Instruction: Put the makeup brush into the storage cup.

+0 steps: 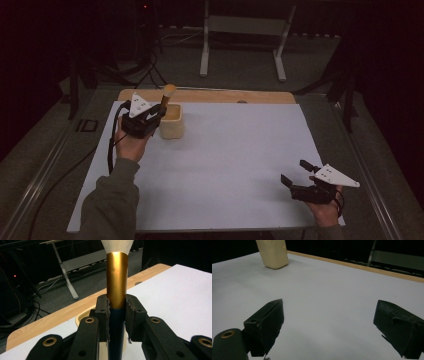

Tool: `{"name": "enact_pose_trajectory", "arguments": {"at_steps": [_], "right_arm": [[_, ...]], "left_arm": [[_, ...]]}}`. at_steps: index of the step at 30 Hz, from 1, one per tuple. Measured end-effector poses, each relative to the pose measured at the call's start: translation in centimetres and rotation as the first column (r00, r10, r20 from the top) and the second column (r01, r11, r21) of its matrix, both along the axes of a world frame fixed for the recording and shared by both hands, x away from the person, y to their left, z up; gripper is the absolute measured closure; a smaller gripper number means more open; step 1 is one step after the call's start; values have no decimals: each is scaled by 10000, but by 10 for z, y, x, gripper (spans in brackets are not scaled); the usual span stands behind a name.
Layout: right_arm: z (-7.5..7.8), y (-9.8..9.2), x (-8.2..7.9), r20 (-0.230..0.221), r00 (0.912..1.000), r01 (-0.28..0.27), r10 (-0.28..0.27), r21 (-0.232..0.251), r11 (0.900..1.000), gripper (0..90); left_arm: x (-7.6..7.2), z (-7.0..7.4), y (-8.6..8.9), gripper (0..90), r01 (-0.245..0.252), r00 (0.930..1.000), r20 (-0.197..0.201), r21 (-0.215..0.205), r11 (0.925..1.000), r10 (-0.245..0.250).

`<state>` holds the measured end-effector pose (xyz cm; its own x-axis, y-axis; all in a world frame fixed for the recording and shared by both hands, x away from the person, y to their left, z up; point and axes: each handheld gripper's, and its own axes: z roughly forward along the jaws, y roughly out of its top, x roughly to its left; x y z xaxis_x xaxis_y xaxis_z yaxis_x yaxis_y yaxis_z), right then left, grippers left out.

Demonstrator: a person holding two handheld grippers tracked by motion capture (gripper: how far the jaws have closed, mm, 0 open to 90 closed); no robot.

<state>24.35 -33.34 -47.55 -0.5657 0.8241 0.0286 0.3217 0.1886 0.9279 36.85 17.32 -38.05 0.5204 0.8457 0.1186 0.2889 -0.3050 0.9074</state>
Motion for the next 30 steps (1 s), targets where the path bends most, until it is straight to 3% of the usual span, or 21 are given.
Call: {"name": "enact_pose_trajectory", "arguments": {"at_steps": [12, 30], "right_arm": [[0, -1, -1, 25, 10000, 16, -17, 55, 10000, 94], [0, 0, -1, -18, 10000, -30, 30, 52, 10000, 94]], "left_arm": [[11, 5, 2, 752, -92, 9998, 156, -402, 9992, 99], [27, 8, 1, 752, -389, 9992, 87, -574, 9976, 395]]}}
